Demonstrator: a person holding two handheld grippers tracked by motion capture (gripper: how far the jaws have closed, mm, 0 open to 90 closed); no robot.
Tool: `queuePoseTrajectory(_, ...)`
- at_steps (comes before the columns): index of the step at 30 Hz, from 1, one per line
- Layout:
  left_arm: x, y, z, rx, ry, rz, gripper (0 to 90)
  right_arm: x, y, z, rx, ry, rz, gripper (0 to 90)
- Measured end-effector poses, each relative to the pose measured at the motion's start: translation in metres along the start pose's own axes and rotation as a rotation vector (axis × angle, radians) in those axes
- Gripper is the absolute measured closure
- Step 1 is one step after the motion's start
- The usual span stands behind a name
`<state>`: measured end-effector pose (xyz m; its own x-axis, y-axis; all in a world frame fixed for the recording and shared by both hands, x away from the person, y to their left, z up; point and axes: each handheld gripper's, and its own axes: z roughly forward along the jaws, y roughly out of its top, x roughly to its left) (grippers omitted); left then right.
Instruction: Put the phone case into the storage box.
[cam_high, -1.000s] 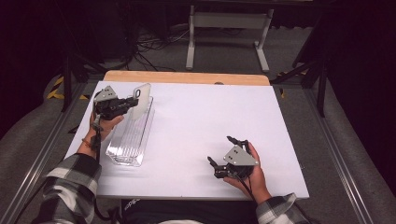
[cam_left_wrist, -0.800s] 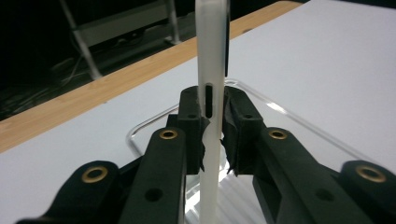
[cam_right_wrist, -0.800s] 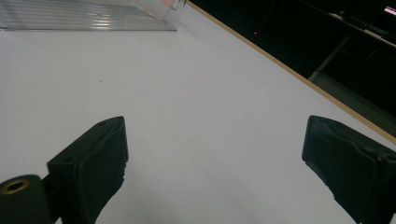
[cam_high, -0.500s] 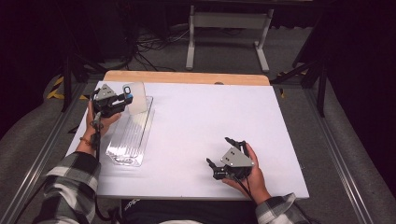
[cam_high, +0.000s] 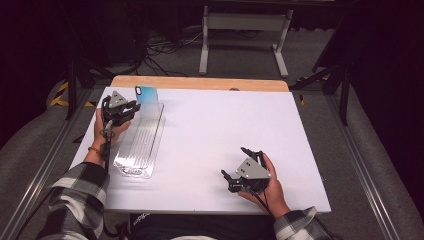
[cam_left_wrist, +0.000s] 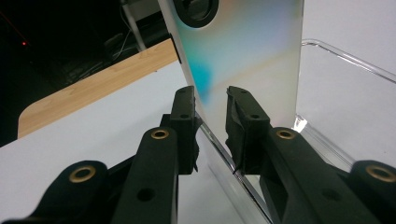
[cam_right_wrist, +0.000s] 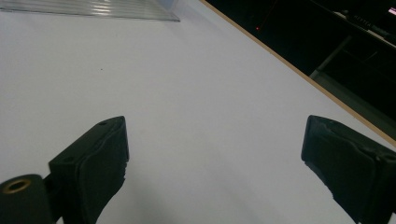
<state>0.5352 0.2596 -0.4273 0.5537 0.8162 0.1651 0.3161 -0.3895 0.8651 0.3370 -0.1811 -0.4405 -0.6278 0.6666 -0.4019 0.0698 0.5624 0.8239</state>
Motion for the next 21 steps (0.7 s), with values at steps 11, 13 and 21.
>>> queuePoseTrajectory(11, -0.0003, -0.0004, -0.0015, 0.007, -0.005, -0.016, 74.0, 0.0001, 0.0002, -0.0006, -0.003, -0.001, -0.004, 8.4)
queuePoseTrajectory(13, -0.0003, -0.0006, -0.0023, 0.004, -0.009, -0.024, 74.2, 0.0001, 0.0005, -0.001, -0.005, -0.002, -0.001, 8.5)
queuePoseTrajectory(21, -0.0006, 0.0005, -0.0067, -0.005, -0.018, -0.034, 75.3, -0.0004, 0.0007, -0.0016, -0.009, -0.006, -0.001, 8.5)
